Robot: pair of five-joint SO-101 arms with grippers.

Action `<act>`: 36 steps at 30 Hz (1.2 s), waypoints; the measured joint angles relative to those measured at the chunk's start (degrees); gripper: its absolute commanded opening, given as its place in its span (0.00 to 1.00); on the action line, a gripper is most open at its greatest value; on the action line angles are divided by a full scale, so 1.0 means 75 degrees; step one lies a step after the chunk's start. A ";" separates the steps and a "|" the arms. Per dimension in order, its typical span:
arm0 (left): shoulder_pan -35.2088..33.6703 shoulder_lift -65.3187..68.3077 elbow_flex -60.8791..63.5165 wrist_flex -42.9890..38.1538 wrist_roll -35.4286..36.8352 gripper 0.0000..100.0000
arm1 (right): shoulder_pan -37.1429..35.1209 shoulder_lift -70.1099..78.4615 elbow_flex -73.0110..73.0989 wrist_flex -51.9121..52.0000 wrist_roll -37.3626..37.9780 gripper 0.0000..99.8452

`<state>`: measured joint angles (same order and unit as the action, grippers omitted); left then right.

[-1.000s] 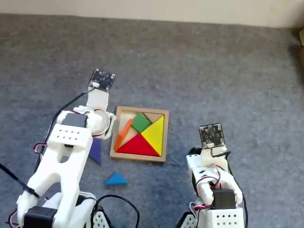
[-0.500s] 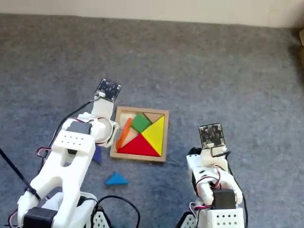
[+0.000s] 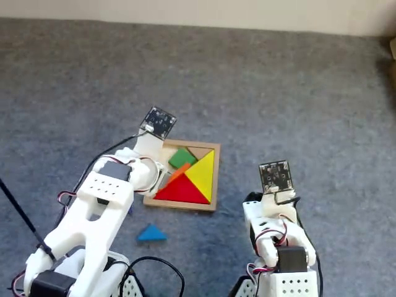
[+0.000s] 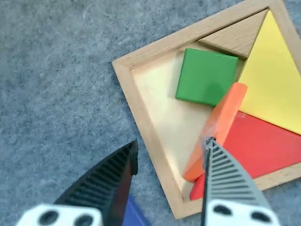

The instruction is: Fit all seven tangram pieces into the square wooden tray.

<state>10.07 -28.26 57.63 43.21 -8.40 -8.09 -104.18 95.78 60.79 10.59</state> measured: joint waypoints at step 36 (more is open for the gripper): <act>0.0680 0.0012 0.0387 -0.0551 -0.0012 0.24 | 0.0000 0.0000 0.0000 0.0000 0.0000 0.00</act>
<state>15.16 -28.18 60.53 39.08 -8.48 -8.09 -104.18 95.78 60.79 10.59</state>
